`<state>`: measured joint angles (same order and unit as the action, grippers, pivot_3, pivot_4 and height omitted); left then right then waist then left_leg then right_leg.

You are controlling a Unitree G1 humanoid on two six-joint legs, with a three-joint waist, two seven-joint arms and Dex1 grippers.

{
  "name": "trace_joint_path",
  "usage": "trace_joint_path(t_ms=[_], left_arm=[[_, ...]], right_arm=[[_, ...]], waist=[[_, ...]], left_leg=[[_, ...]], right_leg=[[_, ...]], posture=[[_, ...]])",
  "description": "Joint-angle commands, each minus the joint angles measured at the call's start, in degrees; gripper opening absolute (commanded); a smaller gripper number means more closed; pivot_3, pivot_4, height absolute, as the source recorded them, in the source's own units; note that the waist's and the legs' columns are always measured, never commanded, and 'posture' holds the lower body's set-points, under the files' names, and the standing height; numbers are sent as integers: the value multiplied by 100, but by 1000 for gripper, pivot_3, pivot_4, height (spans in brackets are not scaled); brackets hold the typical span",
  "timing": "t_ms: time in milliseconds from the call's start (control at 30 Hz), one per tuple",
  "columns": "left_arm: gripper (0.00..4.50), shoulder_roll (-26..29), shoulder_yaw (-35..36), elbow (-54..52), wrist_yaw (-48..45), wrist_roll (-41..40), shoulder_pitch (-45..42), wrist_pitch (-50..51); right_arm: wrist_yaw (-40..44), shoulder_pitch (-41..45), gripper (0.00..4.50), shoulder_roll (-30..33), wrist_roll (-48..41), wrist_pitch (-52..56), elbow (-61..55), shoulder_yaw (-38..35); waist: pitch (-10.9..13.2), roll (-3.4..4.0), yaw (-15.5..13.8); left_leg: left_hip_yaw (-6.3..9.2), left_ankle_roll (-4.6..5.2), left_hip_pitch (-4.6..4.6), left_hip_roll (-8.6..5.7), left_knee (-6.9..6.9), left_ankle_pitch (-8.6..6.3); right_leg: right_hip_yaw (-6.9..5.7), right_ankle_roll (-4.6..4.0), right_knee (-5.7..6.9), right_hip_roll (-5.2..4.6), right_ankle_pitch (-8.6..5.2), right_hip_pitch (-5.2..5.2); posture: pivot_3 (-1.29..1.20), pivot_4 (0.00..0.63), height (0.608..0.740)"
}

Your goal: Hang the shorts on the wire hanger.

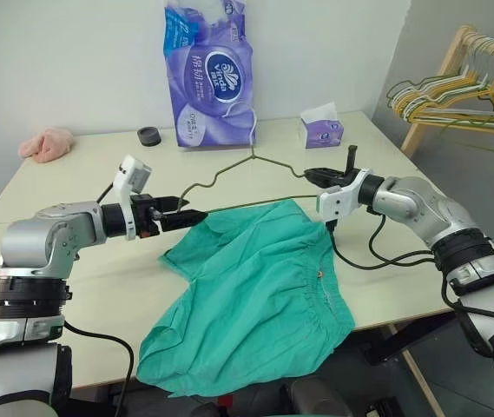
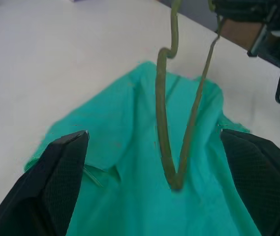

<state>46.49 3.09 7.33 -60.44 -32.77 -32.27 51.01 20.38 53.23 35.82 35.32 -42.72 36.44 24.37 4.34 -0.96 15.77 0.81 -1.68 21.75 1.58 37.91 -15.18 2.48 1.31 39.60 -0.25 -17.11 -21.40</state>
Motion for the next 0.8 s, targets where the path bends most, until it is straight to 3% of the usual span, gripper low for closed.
trace_joint_path(t_ms=[33, 167, 267, 633, 800], left_arm=[[4500, 86, -99, -225, -145, 58, -62, -86], [4500, 57, -215, -235, -248, 73, -95, -71], [3941, 112, -312, -338, -402, 88, -13, -70], [696, 307, -404, -974, -848, 26, 492, -29], [570, 239, -348, -967, -724, 40, 527, 2]], right_arm=[[128, 33, 44, -9, -108, -196, -303, -19], [255, -28, 44, -69, -141, -253, -405, -18], [304, -67, 0, -103, -159, -260, -500, -35], [349, -31, 0, -154, -218, -333, -560, -111], [377, -65, 0, -204, -291, -321, -626, -122]], waist=[[0, 0, -2], [0, 0, -4], [0, 0, -4], [2, 1, -5], [2, 1, -13]], left_leg=[[0, 0, 0, 0, 1, 0], [0, 1, -1, -2, 4, 0], [0, 0, -1, -3, 4, 0], [0, 1, -3, -1, 3, 0], [0, 1, -3, -3, 4, 0]], right_leg=[[0, 0, 2, 1, 0, 0], [0, 0, 6, 5, 0, 0], [1, 0, 5, 6, 0, 0], [3, -1, 8, 7, -1, 0], [3, -1, 9, 9, -1, 0]], posture=[[-248, 45, 740], [-249, 46, 740], [-249, 47, 740], [-247, 48, 740], [-247, 48, 740]])
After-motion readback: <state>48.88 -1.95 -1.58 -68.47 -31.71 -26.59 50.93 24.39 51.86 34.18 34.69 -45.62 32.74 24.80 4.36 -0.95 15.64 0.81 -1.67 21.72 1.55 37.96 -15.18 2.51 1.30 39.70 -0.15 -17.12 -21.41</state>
